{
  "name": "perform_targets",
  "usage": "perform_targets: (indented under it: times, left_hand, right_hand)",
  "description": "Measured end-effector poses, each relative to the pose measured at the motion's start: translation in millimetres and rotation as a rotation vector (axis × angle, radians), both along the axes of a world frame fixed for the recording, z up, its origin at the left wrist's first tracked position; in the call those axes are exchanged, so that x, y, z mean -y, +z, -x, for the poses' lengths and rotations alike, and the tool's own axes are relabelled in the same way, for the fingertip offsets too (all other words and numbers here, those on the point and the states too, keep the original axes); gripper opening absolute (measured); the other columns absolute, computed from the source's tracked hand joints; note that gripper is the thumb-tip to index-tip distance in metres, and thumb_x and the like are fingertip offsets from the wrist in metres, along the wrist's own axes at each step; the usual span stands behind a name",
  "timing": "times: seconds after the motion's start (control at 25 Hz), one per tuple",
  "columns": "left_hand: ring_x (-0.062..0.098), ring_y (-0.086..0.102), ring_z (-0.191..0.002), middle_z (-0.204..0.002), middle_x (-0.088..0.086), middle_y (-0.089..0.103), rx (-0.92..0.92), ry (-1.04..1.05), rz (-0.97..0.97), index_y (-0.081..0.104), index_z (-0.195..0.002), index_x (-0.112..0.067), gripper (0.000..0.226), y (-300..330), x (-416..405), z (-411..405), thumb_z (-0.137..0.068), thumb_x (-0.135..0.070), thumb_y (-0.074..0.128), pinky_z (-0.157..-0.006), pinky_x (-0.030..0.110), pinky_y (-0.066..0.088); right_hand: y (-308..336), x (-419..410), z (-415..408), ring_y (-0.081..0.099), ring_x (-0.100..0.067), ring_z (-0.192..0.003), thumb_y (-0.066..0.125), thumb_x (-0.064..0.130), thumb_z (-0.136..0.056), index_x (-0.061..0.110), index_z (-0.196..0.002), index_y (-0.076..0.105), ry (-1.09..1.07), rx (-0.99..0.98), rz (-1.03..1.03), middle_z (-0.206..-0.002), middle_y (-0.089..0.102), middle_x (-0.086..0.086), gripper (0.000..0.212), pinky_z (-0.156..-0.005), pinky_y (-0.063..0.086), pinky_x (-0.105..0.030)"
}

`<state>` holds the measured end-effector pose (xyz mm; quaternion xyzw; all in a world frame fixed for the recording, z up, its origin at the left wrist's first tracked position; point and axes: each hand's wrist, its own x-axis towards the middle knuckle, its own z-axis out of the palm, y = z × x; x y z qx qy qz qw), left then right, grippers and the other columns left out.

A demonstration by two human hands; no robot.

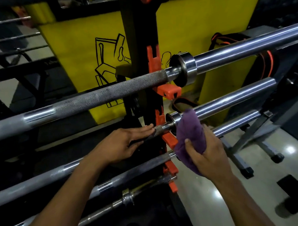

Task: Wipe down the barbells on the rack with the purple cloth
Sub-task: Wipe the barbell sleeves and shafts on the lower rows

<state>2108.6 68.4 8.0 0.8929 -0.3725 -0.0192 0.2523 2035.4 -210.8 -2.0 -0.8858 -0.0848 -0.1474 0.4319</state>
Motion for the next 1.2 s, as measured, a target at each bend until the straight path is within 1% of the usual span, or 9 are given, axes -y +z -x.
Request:
perform_targets:
  times: [0.08,0.2,0.28,0.44,0.6,0.76,0.88,1.04,1.2]
  left_hand:
    - [-0.005,0.038,-0.138,-0.152,-0.019,0.04,0.013,0.008,-0.017,0.048,-0.147,-0.028,0.059,1,0,2,-0.092,-0.008,0.058,-0.113,0.018,0.034]
    - [-0.002,0.039,-0.139,-0.153,-0.014,0.043,-0.005,-0.002,-0.03,0.049,-0.146,-0.025,0.07,2,1,1,-0.08,-0.002,0.051,-0.114,0.02,0.034]
    - [-0.002,0.04,-0.138,-0.152,-0.013,0.044,-0.008,0.004,-0.022,0.052,-0.144,-0.023,0.072,3,2,2,-0.077,0.0,0.049,-0.113,0.02,0.036]
    - [-0.001,0.043,-0.137,-0.151,-0.017,0.043,0.013,0.048,-0.041,0.052,-0.144,-0.026,0.072,0,1,6,-0.075,-0.005,0.046,-0.111,0.026,0.041]
    - [0.001,0.043,-0.137,-0.151,-0.017,0.043,-0.009,0.052,-0.025,0.049,-0.145,-0.029,0.071,0,1,6,-0.078,-0.007,0.047,-0.113,0.028,0.04]
    - [0.0,0.043,-0.137,-0.152,-0.02,0.041,0.004,0.055,-0.034,0.048,-0.146,-0.033,0.075,-3,-2,5,-0.076,-0.006,0.044,-0.108,0.034,0.045]
    - [0.0,0.043,-0.137,-0.153,-0.021,0.04,-0.006,0.041,-0.048,0.044,-0.147,-0.038,0.082,-4,-4,4,-0.071,-0.004,0.043,-0.106,0.035,0.048]
    - [-0.001,0.041,-0.138,-0.152,-0.015,0.043,0.0,0.033,-0.052,0.05,-0.145,-0.029,0.076,-4,-4,5,-0.073,-0.007,0.041,-0.11,0.03,0.043]
    - [-0.002,0.038,-0.139,-0.153,-0.018,0.04,-0.026,0.015,-0.021,0.047,-0.147,-0.029,0.068,-2,-4,4,-0.082,-0.008,0.045,-0.114,0.03,0.039]
  right_hand:
    - [12,-8,-13,0.057,-0.006,-0.081,0.049,0.055,-0.093,0.028,-0.114,0.052,0.065,-0.008,0.241,-0.098,0.054,0.009,0.034,-0.07,0.053,-0.026]
    - [47,-29,-33,0.061,-0.015,-0.088,0.045,0.053,-0.095,0.03,-0.107,0.05,0.088,-0.106,0.637,-0.107,0.056,0.006,0.027,-0.074,0.053,-0.038]
    - [63,-41,-39,0.063,-0.019,-0.088,0.045,0.052,-0.094,0.029,-0.099,0.048,0.12,-0.112,0.734,-0.105,0.059,0.002,0.023,-0.073,0.053,-0.038]
    - [68,-47,-34,0.06,-0.019,-0.085,0.05,0.05,-0.094,0.022,-0.107,0.056,0.175,-0.16,0.882,-0.107,0.058,-0.001,0.032,-0.074,0.049,-0.037]
    - [75,-53,-30,0.06,-0.017,-0.086,0.054,0.049,-0.093,0.022,-0.104,0.058,0.25,-0.21,0.951,-0.105,0.061,0.001,0.03,-0.075,0.048,-0.036]
    - [95,-48,-40,0.06,-0.02,-0.088,0.056,0.051,-0.091,0.025,-0.085,0.049,0.214,-0.284,0.894,-0.091,0.057,0.005,0.028,-0.078,0.046,-0.037]
    - [86,-50,-40,0.064,-0.022,-0.097,0.054,0.05,-0.092,0.027,-0.104,0.053,0.108,-0.202,0.778,-0.106,0.061,0.004,0.025,-0.076,0.047,-0.036]
    - [70,-59,-27,0.053,-0.013,-0.075,0.05,0.054,-0.094,0.029,-0.095,0.048,0.121,-0.24,0.799,-0.089,0.054,0.009,0.025,-0.068,0.041,-0.033]
    - [69,-52,-23,0.058,-0.011,-0.073,0.051,0.059,-0.09,0.028,-0.09,0.056,0.099,-0.306,0.789,-0.083,0.058,0.01,0.031,-0.069,0.045,-0.033]
